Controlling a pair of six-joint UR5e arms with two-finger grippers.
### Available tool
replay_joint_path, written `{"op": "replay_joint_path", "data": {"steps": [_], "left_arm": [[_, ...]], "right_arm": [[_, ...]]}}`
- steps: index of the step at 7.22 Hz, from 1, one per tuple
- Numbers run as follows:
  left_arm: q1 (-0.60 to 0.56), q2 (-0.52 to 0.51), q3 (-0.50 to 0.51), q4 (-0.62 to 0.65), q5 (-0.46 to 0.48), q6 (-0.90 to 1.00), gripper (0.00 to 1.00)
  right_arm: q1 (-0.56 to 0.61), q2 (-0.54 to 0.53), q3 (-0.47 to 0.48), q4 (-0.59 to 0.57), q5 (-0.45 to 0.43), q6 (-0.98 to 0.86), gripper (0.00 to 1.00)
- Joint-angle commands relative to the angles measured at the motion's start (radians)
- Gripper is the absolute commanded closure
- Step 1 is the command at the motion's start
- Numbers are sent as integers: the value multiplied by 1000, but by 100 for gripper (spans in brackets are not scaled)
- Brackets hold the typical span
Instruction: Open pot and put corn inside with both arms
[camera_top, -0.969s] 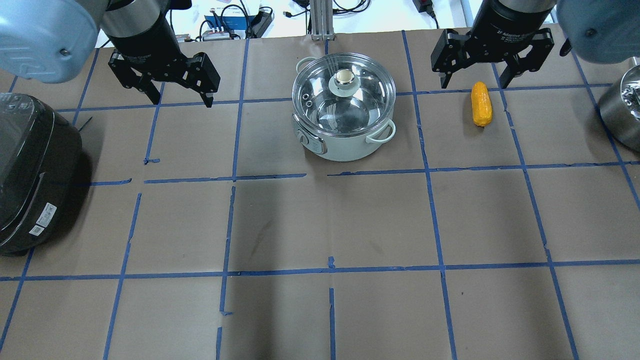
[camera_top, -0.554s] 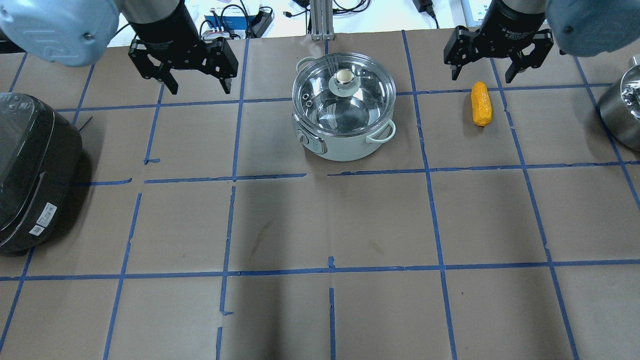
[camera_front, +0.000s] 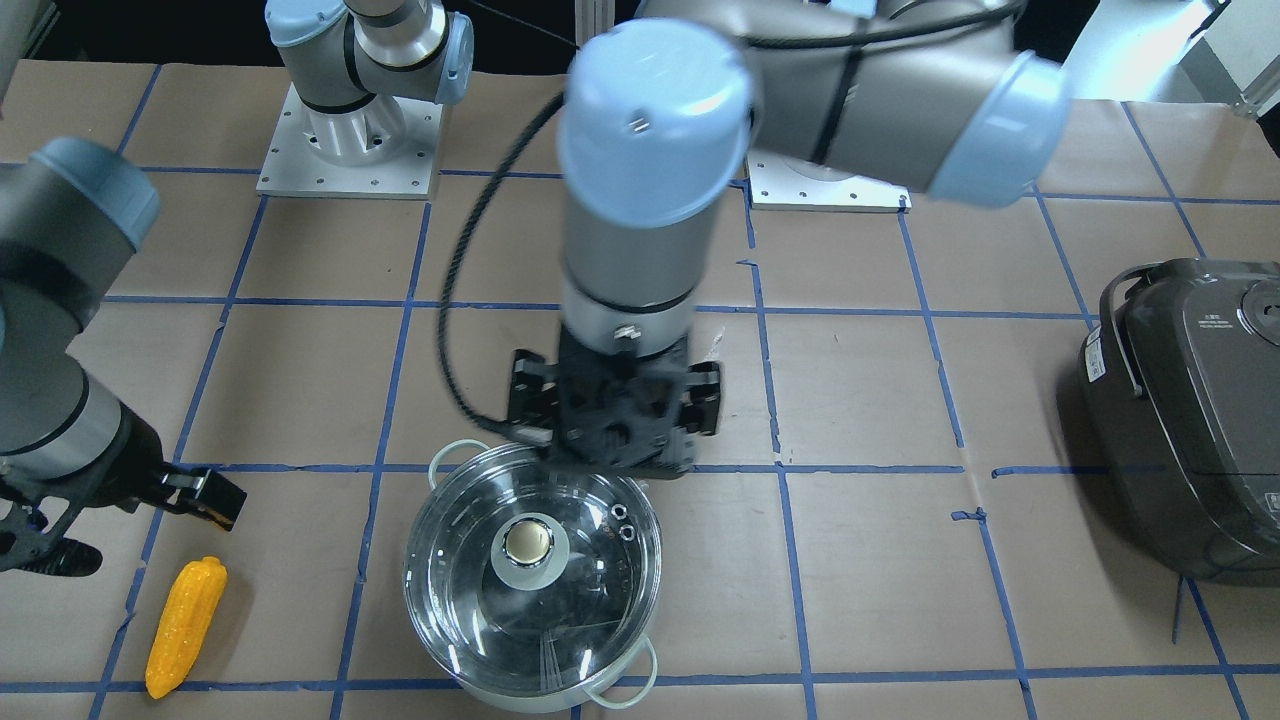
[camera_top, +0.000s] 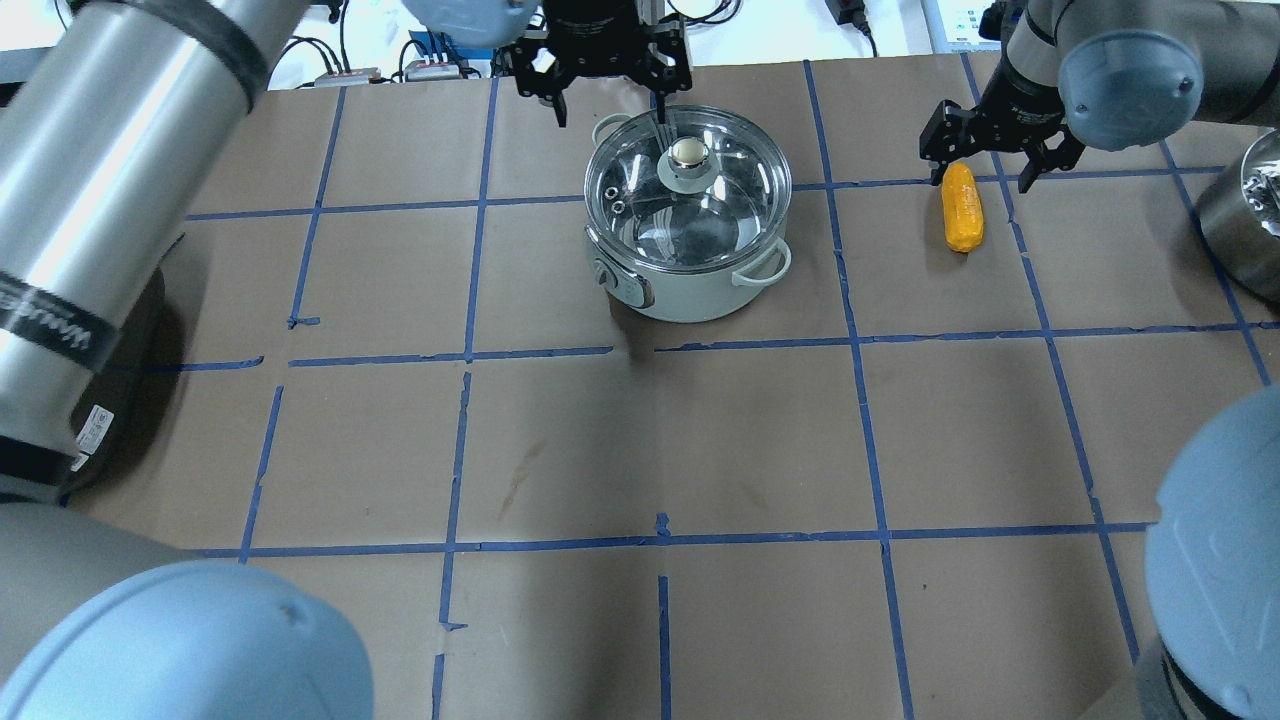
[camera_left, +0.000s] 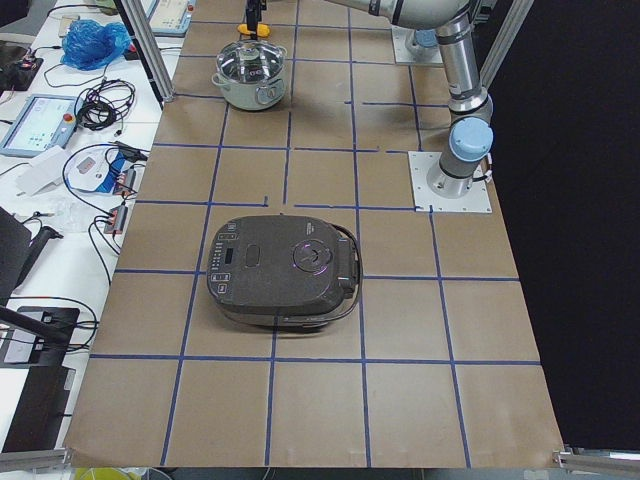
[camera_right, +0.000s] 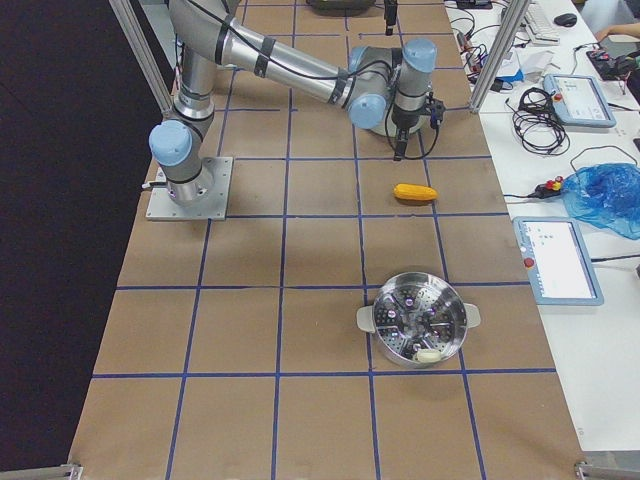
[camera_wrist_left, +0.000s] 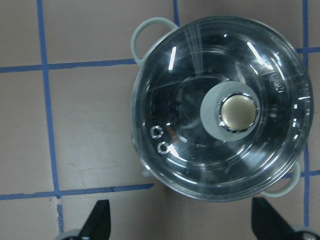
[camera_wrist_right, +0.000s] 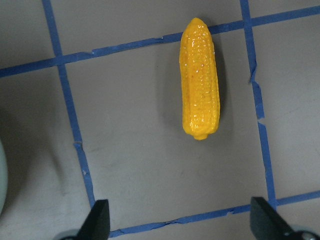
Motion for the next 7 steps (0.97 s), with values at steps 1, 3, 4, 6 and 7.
{"op": "replay_joint_path", "data": {"steps": [1, 3, 4, 6, 7], "left_arm": [[-41, -92, 67, 24, -2, -37, 0], [-43, -138, 67, 69, -30, -66, 0], [-44, -152, 64, 71, -30, -66, 0], [-44, -172, 64, 73, -28, -68, 0], [-44, -172, 64, 82, -28, -66, 0]], "right_arm": [[-29, 119, -23, -113, -4, -45, 0], [-37, 219, -52, -204, -7, -69, 0], [-37, 228, -59, -206, 0, -69, 0], [-37, 237, -57, -206, 1, -71, 12], [-37, 241, -53, -210, 0, -72, 22]]}}
